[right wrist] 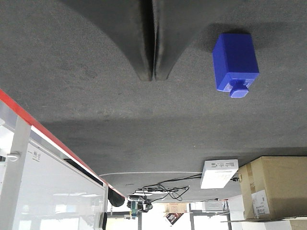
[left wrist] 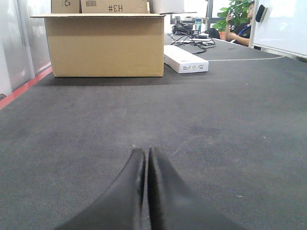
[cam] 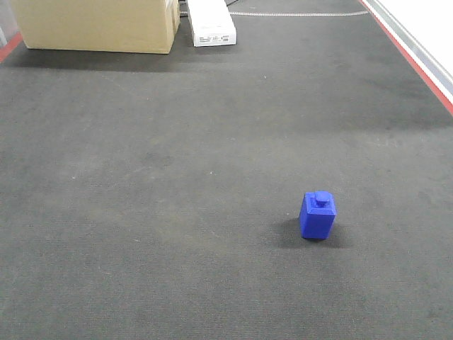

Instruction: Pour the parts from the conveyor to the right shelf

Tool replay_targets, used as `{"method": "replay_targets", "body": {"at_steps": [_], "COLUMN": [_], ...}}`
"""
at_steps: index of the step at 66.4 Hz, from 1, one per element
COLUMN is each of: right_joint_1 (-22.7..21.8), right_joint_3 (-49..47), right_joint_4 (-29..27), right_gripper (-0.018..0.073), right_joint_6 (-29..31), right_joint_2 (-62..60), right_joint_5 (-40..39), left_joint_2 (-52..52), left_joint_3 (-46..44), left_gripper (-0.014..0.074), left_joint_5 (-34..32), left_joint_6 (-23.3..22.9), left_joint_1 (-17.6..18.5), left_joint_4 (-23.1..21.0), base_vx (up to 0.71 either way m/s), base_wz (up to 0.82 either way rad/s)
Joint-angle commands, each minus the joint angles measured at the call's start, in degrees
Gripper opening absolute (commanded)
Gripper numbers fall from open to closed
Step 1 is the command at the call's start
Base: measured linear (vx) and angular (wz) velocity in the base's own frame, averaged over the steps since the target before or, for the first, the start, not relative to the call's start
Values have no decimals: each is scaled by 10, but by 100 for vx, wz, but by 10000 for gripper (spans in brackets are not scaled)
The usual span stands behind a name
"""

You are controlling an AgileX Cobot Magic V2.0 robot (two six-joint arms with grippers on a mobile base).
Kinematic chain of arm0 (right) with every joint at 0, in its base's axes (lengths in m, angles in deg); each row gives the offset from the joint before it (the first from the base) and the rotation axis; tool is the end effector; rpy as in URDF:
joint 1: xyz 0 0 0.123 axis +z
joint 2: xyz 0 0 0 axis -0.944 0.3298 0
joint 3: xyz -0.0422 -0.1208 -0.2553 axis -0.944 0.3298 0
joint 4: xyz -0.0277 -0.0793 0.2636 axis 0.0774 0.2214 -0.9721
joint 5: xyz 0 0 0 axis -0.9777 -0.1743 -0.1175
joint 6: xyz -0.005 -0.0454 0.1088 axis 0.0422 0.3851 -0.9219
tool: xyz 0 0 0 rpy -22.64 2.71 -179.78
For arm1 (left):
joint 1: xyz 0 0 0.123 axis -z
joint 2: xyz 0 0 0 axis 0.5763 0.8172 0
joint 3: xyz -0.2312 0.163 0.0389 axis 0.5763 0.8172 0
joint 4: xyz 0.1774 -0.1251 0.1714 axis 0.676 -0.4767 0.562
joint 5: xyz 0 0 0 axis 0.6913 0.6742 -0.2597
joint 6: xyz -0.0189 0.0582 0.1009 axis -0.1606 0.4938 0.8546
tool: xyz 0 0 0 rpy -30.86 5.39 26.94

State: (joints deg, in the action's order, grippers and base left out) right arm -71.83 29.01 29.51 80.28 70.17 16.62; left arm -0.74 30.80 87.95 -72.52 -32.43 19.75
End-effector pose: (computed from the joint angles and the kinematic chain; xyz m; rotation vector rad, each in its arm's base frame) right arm 0.1079 -0.0019 0.1930 0.0091 1.6093 -0.0189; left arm 0.1082 -0.0050 0.1944 0.0273 1.5996 -0.0445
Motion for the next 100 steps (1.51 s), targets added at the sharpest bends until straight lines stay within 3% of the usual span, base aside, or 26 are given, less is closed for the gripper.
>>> {"method": "replay_targets", "body": {"at_steps": [1, 12, 20, 32, 57, 65, 89, 100], "right_joint_1": [-2, -2, -2, -2, -2, -2, -2, -2], "right_joint_3": [5, 5, -3, -79, -266, -279, -279, -296], "right_joint_4": [2, 6, -20, -17, -23, -54, -47, -47], "right_gripper": [-6, -6, -6, -6, -6, -6, 2, 96], "right_joint_6": [0, 2, -4, 23, 21, 19, 21, 26], "right_joint_2": [-3, -3, -3, 13, 223, 273, 294, 306], "right_joint_5": [-43, -48, -92, -96, 43, 73, 105, 131], "left_joint_2": [-7, -7, -7, -7, -7, -7, -7, -7], "left_joint_3": [-11, -11, -11, -11, -11, -11, -11, -11], "left_gripper": [-6, -6, -6, -6, -6, -6, -6, -6], "left_joint_5": [-45, -45, -45, -45, -45, -45, -45, -45], "left_joint_6": [-4, -4, -4, -4, -4, -4, -4, -4], "left_joint_1": [3, 3, 3, 3, 3, 3, 3, 3], "left_joint_4": [-4, -4, -4, -4, -4, -4, -4, -4], "base_vx": [0, 0, 0, 0, 0, 0, 0, 0], "base_wz": [0, 0, 0, 0, 0, 0, 0, 0]}}
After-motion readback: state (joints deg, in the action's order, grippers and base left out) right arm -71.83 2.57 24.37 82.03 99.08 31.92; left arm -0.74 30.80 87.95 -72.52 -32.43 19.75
